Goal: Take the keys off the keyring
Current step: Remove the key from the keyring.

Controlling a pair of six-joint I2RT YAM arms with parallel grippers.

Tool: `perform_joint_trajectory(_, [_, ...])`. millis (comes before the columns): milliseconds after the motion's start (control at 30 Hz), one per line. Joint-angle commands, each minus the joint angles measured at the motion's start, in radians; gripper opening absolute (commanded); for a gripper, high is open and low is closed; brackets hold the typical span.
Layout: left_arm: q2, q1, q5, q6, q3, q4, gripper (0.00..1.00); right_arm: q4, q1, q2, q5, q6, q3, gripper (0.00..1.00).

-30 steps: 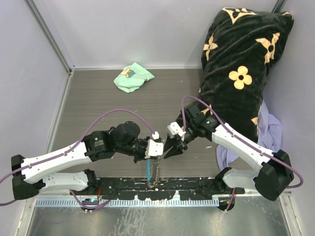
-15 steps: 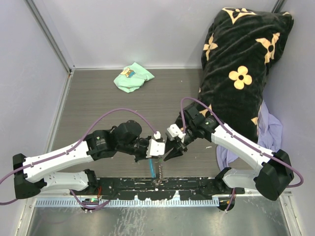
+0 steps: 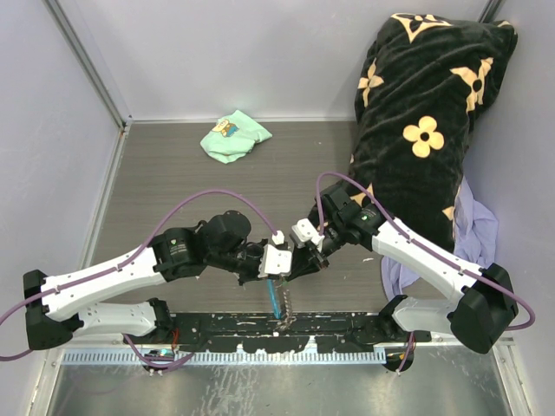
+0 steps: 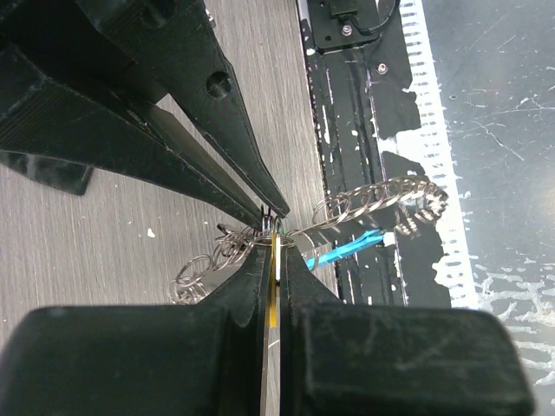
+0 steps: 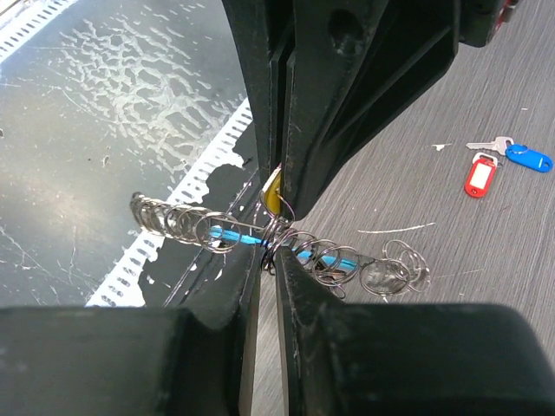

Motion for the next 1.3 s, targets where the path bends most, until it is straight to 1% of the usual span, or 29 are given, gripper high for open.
perform_joint_trajectory(0, [-0.024,0.003,0.038,0.019,0.054,0.049,0.0,0.025,0.005,-0.03,0.003,0.013,0.024,0.17])
perform_joint_trajectory(133, [-0.031,0.003,0.04,0.022,0.05,0.048,0.0,0.022,0.005,-0.028,-0.005,0.014,0.027,0.08])
perform_joint_trajectory(267, [-0.035,0.003,0.038,0.028,0.051,0.035,0.0,0.02,0.004,-0.027,-0.006,0.022,0.032,0.06])
perform_joint_trajectory(433, [-0.043,0.003,0.039,0.034,0.054,0.024,0.0,0.017,0.005,-0.024,-0.015,0.03,0.033,0.06])
perform_joint_trajectory(533, [-0.042,0.003,0.043,0.036,0.058,0.021,0.0,0.019,0.005,-0.023,-0.015,0.037,0.037,0.01])
perform_joint_trajectory(600, [-0.038,0.003,0.051,0.039,0.063,0.02,0.0,0.042,0.005,-0.021,-0.009,0.066,0.035,0.01])
perform_joint_trajectory(767, [-0.034,0.003,0.079,0.068,0.068,0.014,0.0,0.184,0.004,-0.021,0.054,0.287,0.023,0.01])
perform_joint_trajectory(867, [-0.027,0.003,0.069,0.095,0.08,-0.013,0.0,0.259,0.003,-0.024,0.091,0.42,0.021,0.01])
perform_joint_trajectory(1100, [-0.021,0.003,0.009,0.143,0.087,-0.074,0.0,0.372,-0.017,-0.023,0.11,0.614,0.012,0.01])
perform_joint_trajectory(1200, [-0.029,0.003,0.006,0.146,0.076,-0.063,0.0,0.457,-0.035,-0.024,0.209,0.744,-0.003,0.06])
perform_joint_trajectory(1267, [-0.035,0.004,0.009,0.147,0.066,-0.048,0.0,0.494,-0.041,-0.025,0.256,0.798,-0.014,0.11])
